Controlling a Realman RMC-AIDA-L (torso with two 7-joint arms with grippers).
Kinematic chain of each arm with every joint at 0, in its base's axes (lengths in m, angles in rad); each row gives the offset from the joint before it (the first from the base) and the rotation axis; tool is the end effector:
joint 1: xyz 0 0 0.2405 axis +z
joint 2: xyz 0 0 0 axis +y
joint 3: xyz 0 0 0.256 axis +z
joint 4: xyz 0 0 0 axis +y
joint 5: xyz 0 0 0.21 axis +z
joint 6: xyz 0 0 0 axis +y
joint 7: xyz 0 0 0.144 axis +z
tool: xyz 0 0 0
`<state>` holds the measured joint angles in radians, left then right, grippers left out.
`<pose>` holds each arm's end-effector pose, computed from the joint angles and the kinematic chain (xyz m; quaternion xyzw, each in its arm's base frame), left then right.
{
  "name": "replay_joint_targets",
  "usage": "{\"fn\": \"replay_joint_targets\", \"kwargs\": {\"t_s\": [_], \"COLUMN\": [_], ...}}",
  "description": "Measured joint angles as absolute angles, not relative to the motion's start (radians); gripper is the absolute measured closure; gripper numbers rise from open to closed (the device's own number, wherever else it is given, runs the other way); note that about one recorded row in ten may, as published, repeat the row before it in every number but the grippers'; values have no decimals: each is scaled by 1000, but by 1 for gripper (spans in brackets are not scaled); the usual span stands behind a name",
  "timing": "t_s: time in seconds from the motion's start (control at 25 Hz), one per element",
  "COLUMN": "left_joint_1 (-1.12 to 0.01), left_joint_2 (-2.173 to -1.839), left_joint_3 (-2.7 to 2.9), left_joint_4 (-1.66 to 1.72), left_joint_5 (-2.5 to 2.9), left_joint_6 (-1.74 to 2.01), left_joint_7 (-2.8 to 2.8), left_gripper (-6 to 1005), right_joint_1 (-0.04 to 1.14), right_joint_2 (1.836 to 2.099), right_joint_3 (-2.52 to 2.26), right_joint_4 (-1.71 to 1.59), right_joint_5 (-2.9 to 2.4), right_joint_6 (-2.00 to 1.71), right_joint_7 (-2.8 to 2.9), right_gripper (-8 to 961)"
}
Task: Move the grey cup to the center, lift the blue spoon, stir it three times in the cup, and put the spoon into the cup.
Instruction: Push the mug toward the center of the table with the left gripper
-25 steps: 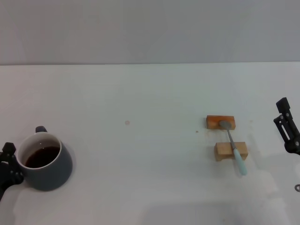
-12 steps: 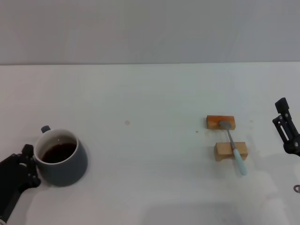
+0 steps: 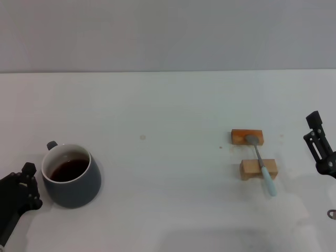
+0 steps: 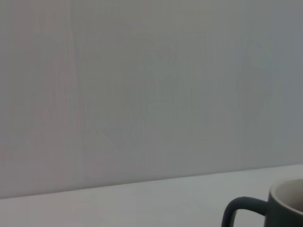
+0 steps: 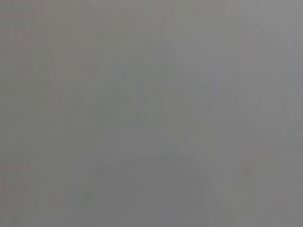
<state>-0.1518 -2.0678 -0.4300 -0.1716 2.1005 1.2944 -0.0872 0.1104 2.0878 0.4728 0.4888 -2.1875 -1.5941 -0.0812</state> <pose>-0.3777 0.2148 -0.0383 -0.7338 -0.2524 -0.2340 0.5857 0.2766 0.2140 -0.0424 -0.6616 0.1485 0.4310 0.5954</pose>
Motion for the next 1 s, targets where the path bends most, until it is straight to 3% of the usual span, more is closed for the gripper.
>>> {"fn": "replay_joint_targets", "kwargs": {"t_s": [1.0], "left_joint_1": [-195], "left_joint_2": [-2072], "left_joint_3": [-289], "left_joint_4": [-244], "left_joint_5": [2102], "left_joint_6": [1292], "left_joint_7": [-88], "left_gripper": [928], "right_joint_1": [106], "right_joint_2": [2087], "right_joint_3": [459], "right_joint_4": [491], "right_joint_5": [-2186], "right_joint_6": [-1609], "right_joint_7": [-81], "right_gripper": [178]}}
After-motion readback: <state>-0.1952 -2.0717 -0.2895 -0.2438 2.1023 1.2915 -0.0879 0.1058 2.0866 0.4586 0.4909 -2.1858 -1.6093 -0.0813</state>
